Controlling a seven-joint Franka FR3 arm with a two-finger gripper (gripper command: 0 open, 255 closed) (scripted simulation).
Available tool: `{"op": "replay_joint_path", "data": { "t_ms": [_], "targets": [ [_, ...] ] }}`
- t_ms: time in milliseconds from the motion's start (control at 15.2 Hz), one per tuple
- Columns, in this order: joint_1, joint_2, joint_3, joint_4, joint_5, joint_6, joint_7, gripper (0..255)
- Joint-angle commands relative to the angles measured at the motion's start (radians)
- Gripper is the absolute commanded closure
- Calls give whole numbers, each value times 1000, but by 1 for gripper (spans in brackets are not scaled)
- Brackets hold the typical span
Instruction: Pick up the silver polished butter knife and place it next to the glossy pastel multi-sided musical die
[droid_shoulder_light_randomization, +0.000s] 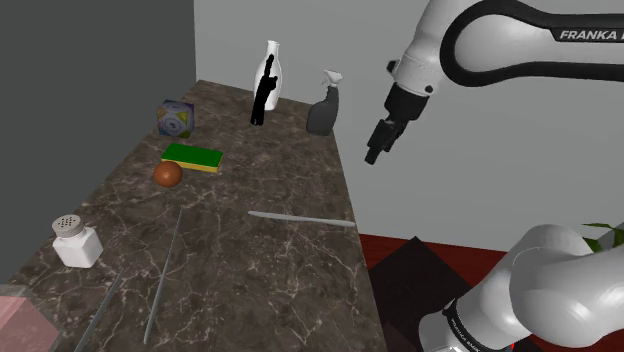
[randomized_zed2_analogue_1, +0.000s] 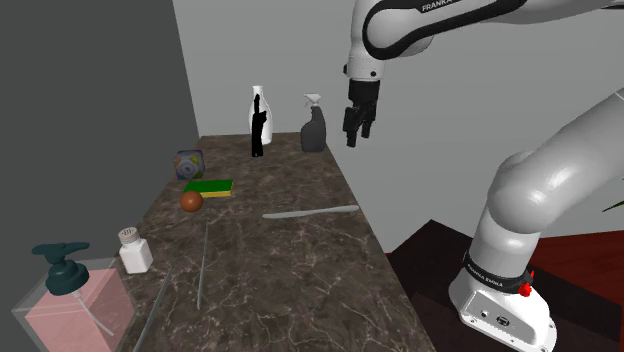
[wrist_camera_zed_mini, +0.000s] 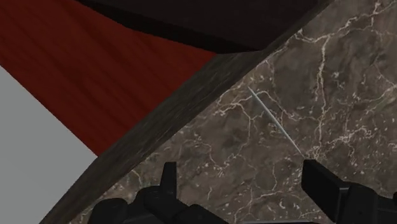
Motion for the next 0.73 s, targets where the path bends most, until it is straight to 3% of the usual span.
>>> {"op": "replay_joint_path", "data": {
  "t_ms": [0, 660],
  "targets": [
    [39, 52, 14, -5, 2, 48, -61, 0],
    [197, 291, 84, -23, -11, 260, -361, 0]
  ]
}}
